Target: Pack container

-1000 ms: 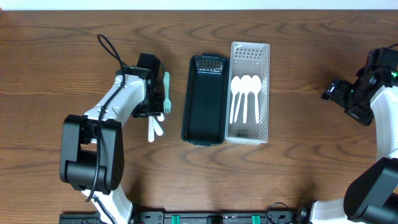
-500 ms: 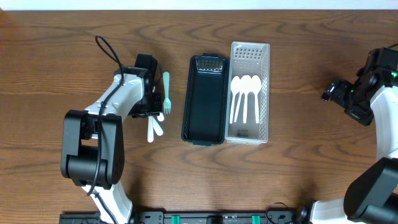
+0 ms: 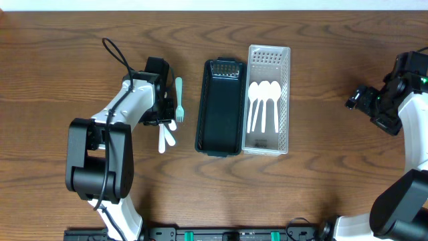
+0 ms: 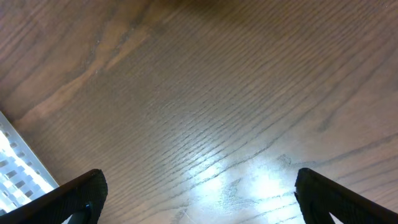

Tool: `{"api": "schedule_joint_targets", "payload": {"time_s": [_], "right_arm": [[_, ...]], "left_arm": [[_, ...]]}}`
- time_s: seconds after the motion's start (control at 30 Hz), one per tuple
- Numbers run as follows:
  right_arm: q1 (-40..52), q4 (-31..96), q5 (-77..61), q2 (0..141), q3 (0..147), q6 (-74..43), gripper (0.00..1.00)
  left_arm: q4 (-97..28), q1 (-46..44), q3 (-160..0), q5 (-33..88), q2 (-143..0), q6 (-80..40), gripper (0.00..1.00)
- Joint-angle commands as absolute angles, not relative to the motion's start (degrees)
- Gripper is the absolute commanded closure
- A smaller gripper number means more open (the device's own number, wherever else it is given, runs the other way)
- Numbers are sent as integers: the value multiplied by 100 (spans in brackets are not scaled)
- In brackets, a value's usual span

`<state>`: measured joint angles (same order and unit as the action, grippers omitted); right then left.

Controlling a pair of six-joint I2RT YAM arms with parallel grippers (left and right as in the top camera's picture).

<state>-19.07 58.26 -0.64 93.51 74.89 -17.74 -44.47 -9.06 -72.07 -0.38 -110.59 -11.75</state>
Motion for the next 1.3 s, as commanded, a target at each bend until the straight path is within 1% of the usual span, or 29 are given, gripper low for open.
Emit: {"api": "schedule_joint_targets", "payload": {"time_s": [0.0, 0.33, 1.03, 1.27], "right_arm": [[-1931, 5833, -89, 9376, 7489, -1754, 1], [-1931, 5837, -89, 9376, 7489, -1752, 1], [-1933, 5874, -86, 9376, 7489, -1752, 1], [-1933, 5874, -86, 9376, 7489, -1752, 1]], "left_arm": [[-4423, -895, -7188, -47, -11124, -1114, 67], [-4386, -897, -7168, -45, -11124, -1090, 66], [-4462, -895, -7035, 86, -11124, -360, 67], [-4379, -895, -6849, 86, -11124, -360, 67]]}}
